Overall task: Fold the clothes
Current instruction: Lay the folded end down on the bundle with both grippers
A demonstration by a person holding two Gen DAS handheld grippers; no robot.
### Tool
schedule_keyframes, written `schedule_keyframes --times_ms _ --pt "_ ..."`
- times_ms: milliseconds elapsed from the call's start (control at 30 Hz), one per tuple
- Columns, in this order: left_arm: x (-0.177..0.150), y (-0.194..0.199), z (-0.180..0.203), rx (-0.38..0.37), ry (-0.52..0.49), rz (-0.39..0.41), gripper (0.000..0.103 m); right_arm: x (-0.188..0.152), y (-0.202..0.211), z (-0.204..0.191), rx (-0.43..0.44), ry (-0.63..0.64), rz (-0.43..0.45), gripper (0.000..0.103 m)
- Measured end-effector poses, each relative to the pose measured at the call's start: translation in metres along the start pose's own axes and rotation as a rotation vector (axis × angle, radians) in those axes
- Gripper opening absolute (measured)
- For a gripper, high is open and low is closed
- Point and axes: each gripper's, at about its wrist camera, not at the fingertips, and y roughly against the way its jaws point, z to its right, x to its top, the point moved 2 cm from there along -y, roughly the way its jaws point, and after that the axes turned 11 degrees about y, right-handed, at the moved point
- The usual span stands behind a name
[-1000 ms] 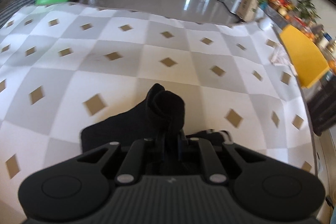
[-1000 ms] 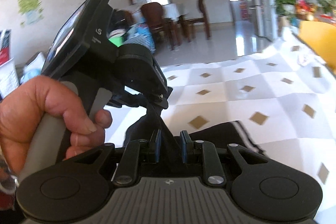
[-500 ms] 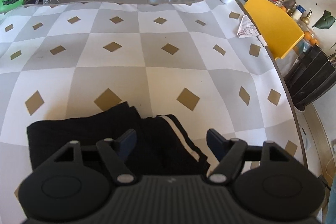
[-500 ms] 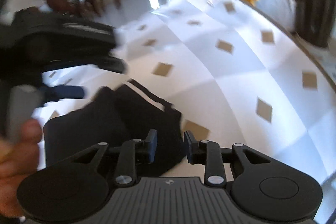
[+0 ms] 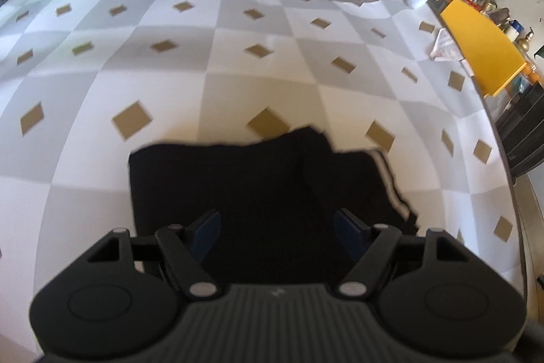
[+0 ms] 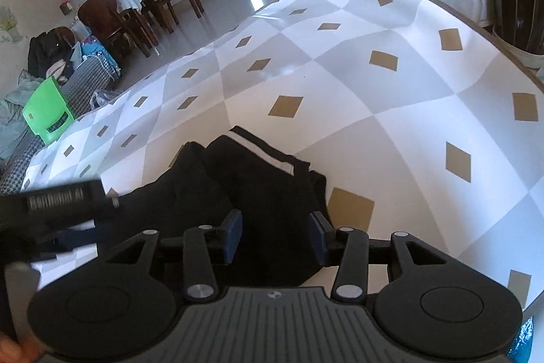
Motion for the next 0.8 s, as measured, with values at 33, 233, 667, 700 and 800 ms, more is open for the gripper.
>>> schedule_keyframes --times_ms 33,233,667,700,800 --pt "-0.004 -0.002 -0.004 0.002 -0.003 -0.003 0.072 -0.001 -0.003 -0.002 -0.006 0.008 -0.005 0.046" --pt "-0.027 -0.021 -0.015 0.013 -0.043 -0.037 0.072 -0.008 -0.029 -0.004 -0.049 0.004 -0.064 0.047" --pt "-0.044 -0.027 -0.038 0.043 -0.116 -0.042 0.075 -0.024 -0.049 -0.029 0.008 0.055 -0.101 0.054" --pt "-0.045 -0.026 -0.041 0.047 -0.124 -0.04 0.076 -0.025 -0.05 -0.032 0.014 0.069 -0.103 0.054" --pt "-0.046 -0.021 -0.055 0.062 -0.136 -0.03 0.077 -0.029 -0.051 -0.043 0.058 0.093 -0.106 0.054"
